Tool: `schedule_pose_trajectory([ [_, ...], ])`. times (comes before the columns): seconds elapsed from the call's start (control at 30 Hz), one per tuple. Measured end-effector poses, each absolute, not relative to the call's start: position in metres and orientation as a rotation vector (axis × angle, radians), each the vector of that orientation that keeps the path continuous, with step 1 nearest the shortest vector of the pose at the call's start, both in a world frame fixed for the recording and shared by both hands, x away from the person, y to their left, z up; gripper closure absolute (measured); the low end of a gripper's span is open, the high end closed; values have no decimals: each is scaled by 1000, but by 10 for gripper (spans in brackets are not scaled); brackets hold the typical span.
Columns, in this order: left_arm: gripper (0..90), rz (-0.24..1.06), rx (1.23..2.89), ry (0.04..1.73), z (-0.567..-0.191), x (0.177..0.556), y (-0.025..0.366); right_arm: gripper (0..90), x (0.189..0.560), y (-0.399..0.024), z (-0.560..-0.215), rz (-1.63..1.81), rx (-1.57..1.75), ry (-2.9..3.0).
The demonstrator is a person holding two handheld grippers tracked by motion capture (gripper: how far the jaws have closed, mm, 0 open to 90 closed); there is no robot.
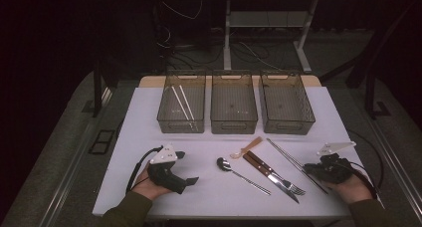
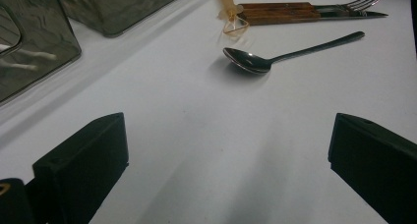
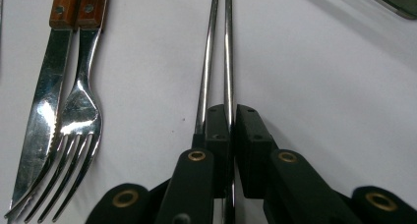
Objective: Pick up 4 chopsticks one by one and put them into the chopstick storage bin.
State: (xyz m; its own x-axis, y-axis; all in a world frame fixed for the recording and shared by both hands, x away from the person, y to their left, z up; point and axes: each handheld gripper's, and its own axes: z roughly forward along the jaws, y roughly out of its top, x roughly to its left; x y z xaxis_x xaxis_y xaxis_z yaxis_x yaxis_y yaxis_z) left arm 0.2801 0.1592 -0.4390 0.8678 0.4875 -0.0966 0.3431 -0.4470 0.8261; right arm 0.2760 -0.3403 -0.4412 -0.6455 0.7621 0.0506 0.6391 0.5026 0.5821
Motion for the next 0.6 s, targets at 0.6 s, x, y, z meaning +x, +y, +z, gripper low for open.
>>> schedule_pose_trajectory([
  [0.6,6,193,2078,599,-439,280,160,852,278,-348,-431,938,1277,2508],
])
